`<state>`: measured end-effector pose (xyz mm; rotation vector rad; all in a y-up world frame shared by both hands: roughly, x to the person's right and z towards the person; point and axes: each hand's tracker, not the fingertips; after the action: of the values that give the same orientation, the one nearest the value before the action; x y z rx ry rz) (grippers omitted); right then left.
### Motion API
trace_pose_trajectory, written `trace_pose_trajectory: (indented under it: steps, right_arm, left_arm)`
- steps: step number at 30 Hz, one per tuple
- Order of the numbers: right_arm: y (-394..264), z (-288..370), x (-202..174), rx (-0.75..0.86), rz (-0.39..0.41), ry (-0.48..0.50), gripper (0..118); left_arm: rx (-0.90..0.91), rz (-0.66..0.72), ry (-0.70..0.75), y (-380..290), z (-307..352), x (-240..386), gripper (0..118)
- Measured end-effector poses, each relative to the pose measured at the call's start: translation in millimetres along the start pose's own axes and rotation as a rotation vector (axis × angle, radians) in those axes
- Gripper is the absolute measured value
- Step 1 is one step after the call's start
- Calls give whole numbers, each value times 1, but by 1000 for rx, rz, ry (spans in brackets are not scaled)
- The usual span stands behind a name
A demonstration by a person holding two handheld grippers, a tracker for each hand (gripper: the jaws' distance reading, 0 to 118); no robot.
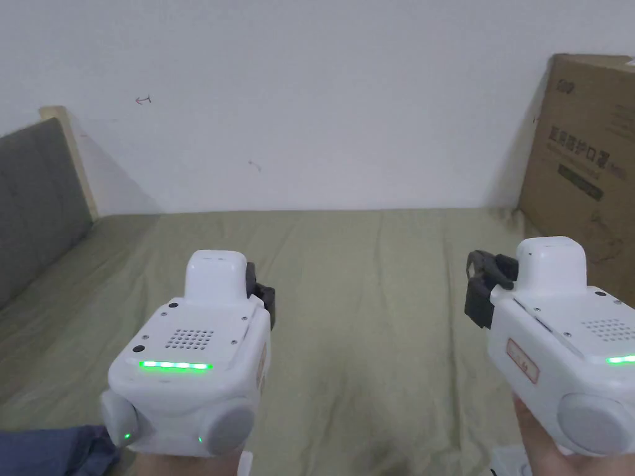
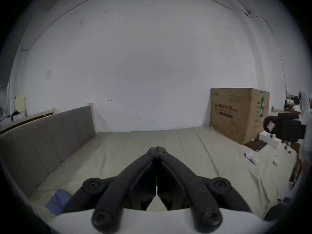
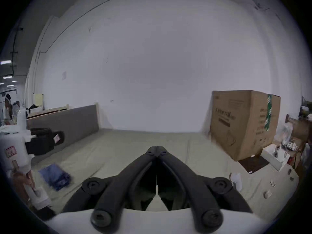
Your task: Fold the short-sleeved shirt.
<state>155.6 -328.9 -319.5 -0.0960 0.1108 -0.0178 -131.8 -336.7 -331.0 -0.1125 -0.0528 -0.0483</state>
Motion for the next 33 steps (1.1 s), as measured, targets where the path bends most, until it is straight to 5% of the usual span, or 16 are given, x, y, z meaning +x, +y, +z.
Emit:
trace_pose_trajectory:
  steps: [2, 4, 5, 9, 14, 33]
  right_arm:
    - [-4, 0, 2, -2, -15, -29, 6]
    - [-6, -1, 4, -16, -25, -64, 35]
    - [-7, 0, 6, -21, -27, -80, 44]
    - [-8, 0, 10, -21, -14, -146, 117]
    - [-4, 0, 10, 1, -44, -158, 118]
    - [0, 1, -11, -1, 46, -148, 118]
  left_arm:
    - [-10, 14, 34, -4, 1, 3, 27]
    - [-11, 34, 34, -5, 2, 2, 91]
    - [-42, 53, 10, -6, 0, 1, 105]
    - [-27, 42, 17, -6, 2, 0, 106]
    - [-20, 10, 47, 1, 1, 1, 106]
    - [-4, 64, 5, 8, 3, -13, 107]
